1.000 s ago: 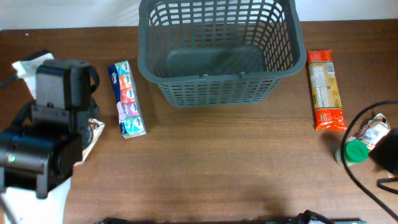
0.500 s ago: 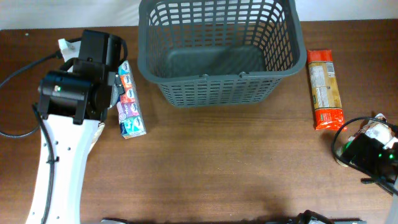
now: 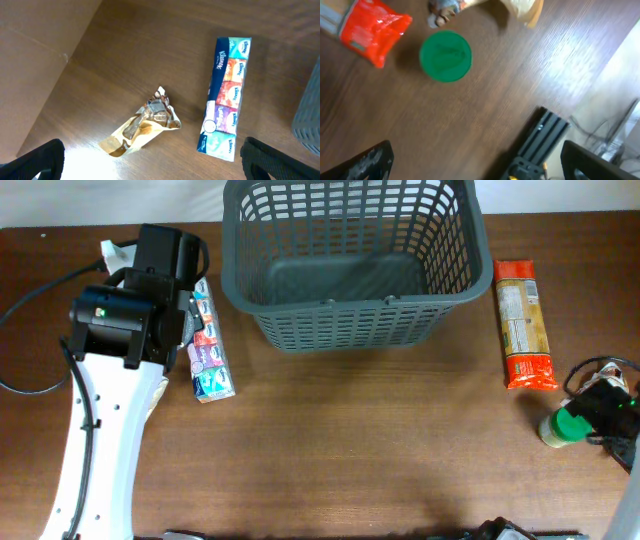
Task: Pack container
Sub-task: 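Lower the right gripper over the green-lidded Knorr jar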
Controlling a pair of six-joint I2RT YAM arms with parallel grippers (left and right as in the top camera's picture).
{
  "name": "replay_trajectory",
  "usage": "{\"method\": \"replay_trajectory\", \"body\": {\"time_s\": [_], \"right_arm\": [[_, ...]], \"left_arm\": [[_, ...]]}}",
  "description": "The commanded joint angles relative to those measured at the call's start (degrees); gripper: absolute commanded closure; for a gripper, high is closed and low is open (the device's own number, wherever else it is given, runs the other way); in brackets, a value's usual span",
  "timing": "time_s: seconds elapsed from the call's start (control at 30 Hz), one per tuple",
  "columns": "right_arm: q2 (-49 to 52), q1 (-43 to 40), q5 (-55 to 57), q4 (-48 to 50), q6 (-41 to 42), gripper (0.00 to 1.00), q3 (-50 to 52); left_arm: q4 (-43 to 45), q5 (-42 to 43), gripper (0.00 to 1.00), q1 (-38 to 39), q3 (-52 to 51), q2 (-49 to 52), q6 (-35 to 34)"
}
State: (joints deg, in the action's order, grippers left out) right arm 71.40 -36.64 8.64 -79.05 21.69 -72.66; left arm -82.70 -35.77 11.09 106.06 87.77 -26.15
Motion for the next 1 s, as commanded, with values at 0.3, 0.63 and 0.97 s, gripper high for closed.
{"method": "replay_trajectory", "body": {"time_s": [0.3,0.63,0.97], "right_arm": [[11.8,-8.09,-6.69,8.48,1.05,0.01,4.98],[15.41,-7.93,-6.67,16.57,2.75,0.01,4.98],[15.43,-7.65,-5.49,15.02,2.43,0.01,4.98]], "left_arm": [[-3.26,0.42,0.0,-1.95,-0.09,0.42,0.11],[-0.22,0.44,0.0,-1.95,-0.09,0.42,0.11],[2.16,0.39,0.0,-1.95,-0.09,0.42,0.11]]}}
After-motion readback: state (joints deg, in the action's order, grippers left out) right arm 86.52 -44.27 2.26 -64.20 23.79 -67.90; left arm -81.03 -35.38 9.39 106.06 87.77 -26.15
